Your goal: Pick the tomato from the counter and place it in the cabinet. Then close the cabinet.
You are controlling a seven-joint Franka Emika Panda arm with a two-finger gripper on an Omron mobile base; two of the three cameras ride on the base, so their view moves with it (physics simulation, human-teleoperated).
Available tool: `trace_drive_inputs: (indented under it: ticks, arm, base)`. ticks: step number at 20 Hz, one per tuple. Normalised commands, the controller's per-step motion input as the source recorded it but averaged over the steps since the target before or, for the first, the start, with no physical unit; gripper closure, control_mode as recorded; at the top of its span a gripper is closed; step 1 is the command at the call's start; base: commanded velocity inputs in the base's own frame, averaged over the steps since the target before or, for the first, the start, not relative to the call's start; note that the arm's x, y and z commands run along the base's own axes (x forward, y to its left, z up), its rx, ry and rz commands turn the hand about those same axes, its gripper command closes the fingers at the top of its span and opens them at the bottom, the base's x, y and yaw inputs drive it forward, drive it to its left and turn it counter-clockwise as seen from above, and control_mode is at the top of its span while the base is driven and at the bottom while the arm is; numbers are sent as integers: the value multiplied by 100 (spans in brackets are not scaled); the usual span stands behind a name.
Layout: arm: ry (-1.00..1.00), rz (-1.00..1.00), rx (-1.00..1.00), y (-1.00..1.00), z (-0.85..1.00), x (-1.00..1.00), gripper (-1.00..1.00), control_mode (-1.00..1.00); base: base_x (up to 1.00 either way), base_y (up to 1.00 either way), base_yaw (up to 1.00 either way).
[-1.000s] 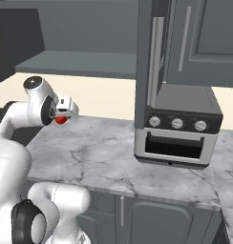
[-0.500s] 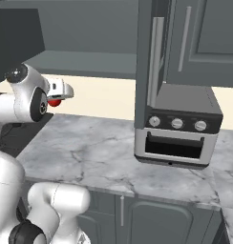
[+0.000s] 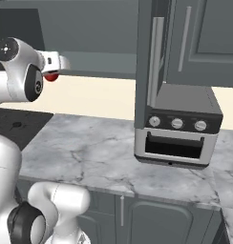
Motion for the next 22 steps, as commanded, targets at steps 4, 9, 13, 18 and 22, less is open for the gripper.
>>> trace_drive_inputs:
  ticks: [4,9,13,18,22]
  arm:
    - [0,0,0,0,39,65,100,-100]
    - [5,0,10,-8,-2,100,100,-100]
    - [0,0,1,-1,-41,97,100,-100]
    - [0,0,0,0,-67,95,100,-100]
    - [-1,-3,0,0,-6,66,100,-100]
  base:
    - [0,0,0]
    - [0,0,0]
    - [0,0,0]
    - [0,0,0]
    - [0,0,0]
